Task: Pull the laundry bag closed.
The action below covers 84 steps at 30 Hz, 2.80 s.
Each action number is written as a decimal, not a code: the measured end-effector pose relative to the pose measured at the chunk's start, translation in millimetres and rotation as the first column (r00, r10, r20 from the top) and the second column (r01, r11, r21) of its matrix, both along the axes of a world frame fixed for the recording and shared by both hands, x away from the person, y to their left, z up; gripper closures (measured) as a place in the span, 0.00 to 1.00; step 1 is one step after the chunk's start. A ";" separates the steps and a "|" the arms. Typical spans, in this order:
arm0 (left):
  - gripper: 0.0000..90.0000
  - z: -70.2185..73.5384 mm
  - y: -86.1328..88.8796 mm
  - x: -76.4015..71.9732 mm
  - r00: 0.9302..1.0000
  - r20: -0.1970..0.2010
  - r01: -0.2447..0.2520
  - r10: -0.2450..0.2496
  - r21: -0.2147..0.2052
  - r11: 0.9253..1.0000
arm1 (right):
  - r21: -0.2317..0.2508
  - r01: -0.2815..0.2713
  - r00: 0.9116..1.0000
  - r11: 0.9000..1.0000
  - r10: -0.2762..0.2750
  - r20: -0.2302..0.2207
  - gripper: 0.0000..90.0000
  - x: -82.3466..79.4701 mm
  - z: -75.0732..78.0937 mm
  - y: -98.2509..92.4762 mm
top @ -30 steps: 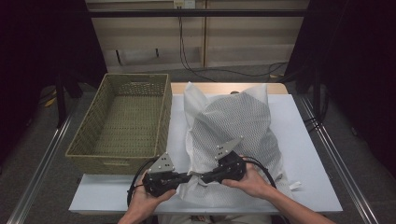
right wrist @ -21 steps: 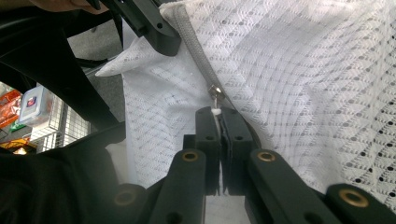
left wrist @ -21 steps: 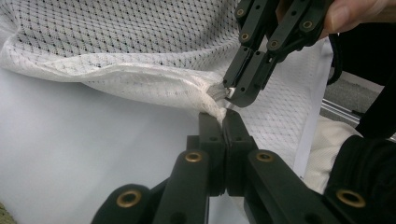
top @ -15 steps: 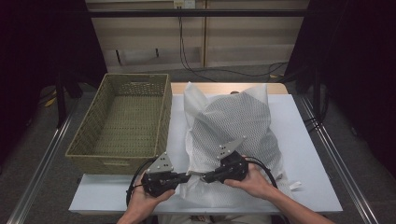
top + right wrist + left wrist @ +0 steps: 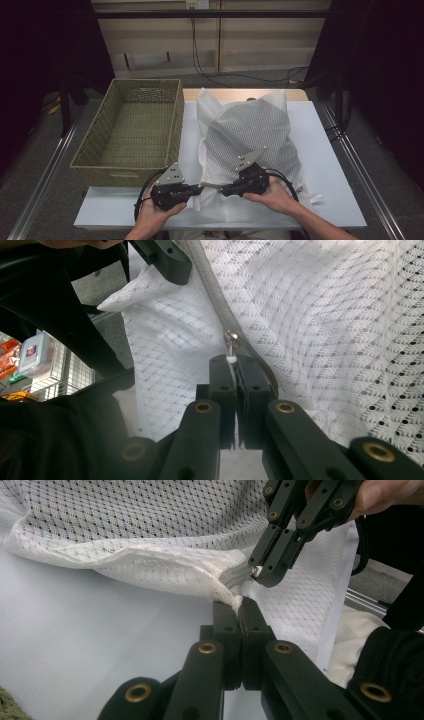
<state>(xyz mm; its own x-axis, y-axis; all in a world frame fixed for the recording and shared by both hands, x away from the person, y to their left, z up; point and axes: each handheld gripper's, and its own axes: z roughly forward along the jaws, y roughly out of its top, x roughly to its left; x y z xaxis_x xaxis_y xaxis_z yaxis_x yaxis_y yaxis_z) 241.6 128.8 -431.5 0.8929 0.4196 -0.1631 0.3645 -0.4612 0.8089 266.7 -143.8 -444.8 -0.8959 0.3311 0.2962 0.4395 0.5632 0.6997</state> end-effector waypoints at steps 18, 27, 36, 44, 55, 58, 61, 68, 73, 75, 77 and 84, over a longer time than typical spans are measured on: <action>0.99 0.0 3.3 0.4 1.000 0.002 -0.005 0.005 0.006 1.000 | -0.005 0.011 1.000 1.000 -0.011 0.008 0.98 -2.5 1.0 -3.9; 0.99 1.5 4.2 1.1 1.000 0.004 -0.016 0.016 -0.002 1.000 | -0.009 0.016 1.000 1.000 -0.015 0.015 0.98 -4.0 3.0 -7.0; 0.99 0.0 8.3 2.9 1.000 0.000 -0.022 0.022 0.005 1.000 | -0.012 0.028 1.000 1.000 -0.028 0.013 0.98 -4.9 1.1 -11.6; 0.99 0.8 9.5 3.0 0.999 -0.005 -0.035 0.035 0.015 0.999 | -0.008 0.033 0.999 0.999 -0.032 0.006 0.98 -5.1 1.9 -15.7; 0.99 0.6 10.4 5.0 0.999 -0.008 -0.036 0.036 0.005 0.999 | -0.009 0.048 0.999 0.999 -0.048 0.009 0.98 -3.2 2.4 -22.8; 0.99 0.8 11.6 4.9 0.999 -0.006 -0.039 0.039 0.007 0.999 | -0.013 0.042 0.999 0.999 -0.042 0.014 0.98 -5.1 2.7 -22.7; 0.99 0.8 12.4 5.0 0.999 -0.006 -0.040 0.040 0.011 0.999 | -0.018 0.046 0.999 0.999 -0.046 0.021 0.98 -7.2 2.9 -24.7; 0.99 1.1 13.3 5.6 0.999 -0.006 -0.042 0.042 0.012 0.999 | -0.013 0.054 0.998 0.998 -0.054 0.018 0.98 -10.7 3.1 -29.5; 0.99 1.5 13.2 4.7 0.999 -0.007 -0.040 0.041 0.017 0.999 | -0.018 0.052 0.998 0.998 -0.052 0.021 0.98 -11.4 2.7 -29.7; 0.99 1.4 13.2 4.7 0.999 -0.007 -0.039 0.039 0.017 0.999 | -0.017 0.053 0.998 0.998 -0.052 0.018 0.98 -11.8 2.8 -29.6; 0.99 1.1 12.9 4.6 0.999 -0.004 -0.041 0.041 0.019 0.999 | -0.016 0.051 0.999 0.999 -0.051 0.019 0.98 -13.7 2.3 -30.6; 0.99 0.5 13.0 4.9 0.999 0.001 -0.048 0.048 0.017 0.999 | -0.028 0.067 0.998 0.997 -0.067 0.017 0.98 -17.0 0.5 -36.8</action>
